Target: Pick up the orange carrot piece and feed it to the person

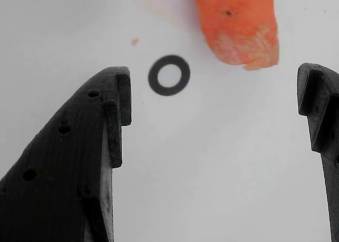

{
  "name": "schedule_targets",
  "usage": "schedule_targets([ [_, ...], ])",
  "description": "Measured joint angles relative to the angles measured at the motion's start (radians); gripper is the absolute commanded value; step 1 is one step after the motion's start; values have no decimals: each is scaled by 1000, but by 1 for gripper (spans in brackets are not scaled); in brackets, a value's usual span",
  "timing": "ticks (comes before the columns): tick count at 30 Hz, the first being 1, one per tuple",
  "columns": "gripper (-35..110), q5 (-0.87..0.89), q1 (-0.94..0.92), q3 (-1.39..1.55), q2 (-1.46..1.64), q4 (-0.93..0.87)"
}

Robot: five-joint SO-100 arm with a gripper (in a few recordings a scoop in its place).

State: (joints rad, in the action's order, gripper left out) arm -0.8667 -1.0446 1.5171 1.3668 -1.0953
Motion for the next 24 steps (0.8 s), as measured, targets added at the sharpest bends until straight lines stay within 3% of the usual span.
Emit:
schedule_targets([
  [24, 25, 0, 12, -120, -103, 0],
])
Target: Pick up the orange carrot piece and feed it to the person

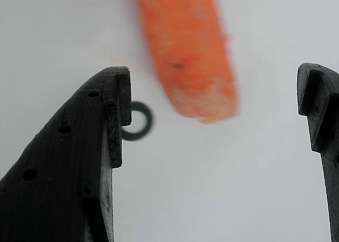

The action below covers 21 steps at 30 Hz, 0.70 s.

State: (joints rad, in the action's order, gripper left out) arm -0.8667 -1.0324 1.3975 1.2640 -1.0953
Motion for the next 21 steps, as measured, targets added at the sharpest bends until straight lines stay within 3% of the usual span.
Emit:
schedule_targets([
  [8, 24, 0, 0, 0, -15, 0],
  [18, -2, -2, -6, -20, -71, 0],
  [21, -4, -2, -6, -32, -89, 0],
])
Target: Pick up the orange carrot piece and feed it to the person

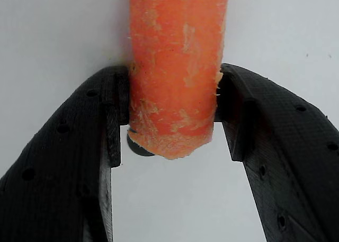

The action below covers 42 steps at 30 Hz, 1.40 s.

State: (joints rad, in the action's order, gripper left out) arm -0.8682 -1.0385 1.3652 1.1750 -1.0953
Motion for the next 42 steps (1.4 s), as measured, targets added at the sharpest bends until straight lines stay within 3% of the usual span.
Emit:
schedule_targets([
  [25, -3, 2, 57, -54, -6, 0],
  [42, -3, 5, 295, -500, -23, -2],
])
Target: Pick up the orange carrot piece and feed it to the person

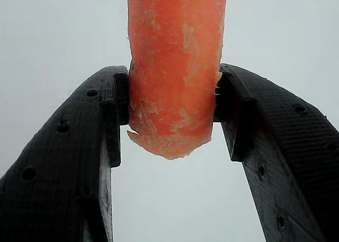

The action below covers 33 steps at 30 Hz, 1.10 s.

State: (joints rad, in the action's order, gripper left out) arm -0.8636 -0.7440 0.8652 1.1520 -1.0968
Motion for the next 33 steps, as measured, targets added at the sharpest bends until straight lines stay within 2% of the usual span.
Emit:
schedule_targets([
  [18, -3, 0, 216, -235, -8, 0],
  [33, -3, -5, 413, -653, -38, 0],
])
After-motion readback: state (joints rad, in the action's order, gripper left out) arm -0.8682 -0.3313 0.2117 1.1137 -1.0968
